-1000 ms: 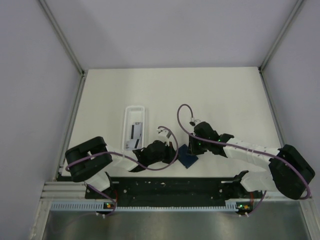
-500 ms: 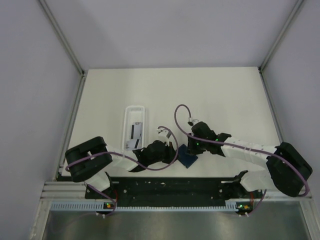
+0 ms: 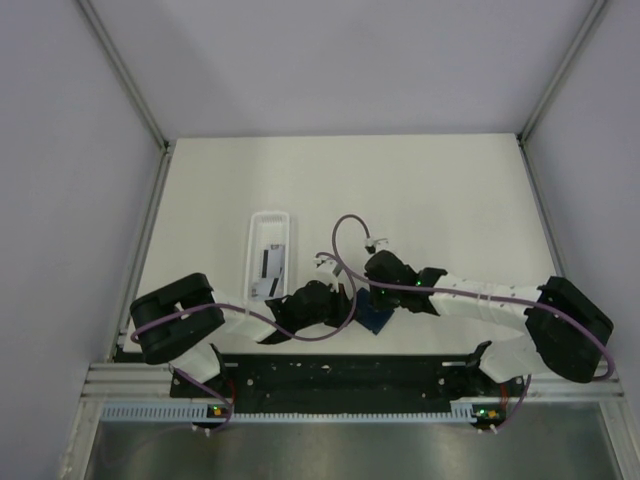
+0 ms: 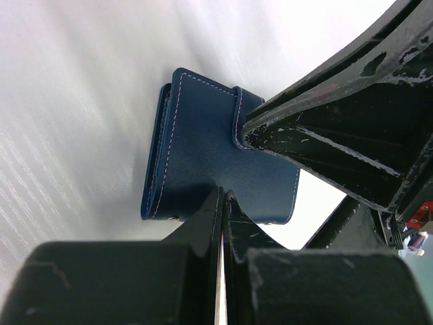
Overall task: Put the credit cards into the card holder
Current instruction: Close the card holder at the center of the board.
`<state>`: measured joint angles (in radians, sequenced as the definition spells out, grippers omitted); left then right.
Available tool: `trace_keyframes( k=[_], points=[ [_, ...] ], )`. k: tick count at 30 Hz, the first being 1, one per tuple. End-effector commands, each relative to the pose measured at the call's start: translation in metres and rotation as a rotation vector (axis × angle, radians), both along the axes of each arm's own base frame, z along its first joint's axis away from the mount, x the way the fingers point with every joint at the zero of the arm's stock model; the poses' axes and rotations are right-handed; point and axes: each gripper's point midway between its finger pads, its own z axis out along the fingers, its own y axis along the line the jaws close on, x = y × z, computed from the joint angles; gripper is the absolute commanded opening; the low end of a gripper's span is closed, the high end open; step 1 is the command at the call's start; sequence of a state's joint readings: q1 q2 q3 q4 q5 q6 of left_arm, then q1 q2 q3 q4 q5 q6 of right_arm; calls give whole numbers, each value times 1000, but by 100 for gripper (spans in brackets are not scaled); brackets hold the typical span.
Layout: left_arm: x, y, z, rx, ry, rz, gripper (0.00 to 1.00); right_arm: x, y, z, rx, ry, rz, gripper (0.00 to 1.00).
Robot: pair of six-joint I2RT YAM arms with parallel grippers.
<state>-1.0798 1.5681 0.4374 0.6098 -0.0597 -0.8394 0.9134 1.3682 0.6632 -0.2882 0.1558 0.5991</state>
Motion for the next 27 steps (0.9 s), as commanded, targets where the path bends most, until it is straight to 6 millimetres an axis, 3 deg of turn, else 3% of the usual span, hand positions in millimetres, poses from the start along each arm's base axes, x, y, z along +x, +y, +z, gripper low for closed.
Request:
trace_keyframes(
  k=[1,17,27],
  points=[
    [-5,5,-8,39,17,-10,0,-43,-39,-51,-200,158,-9,5],
    [-5,7,-9,41,17,-9,0,-108,-52,-98,-288,300,-16,2],
    [-9,10,-7,34,20,-15,0,-102,-50,-88,-276,261,-43,1]
  ],
)
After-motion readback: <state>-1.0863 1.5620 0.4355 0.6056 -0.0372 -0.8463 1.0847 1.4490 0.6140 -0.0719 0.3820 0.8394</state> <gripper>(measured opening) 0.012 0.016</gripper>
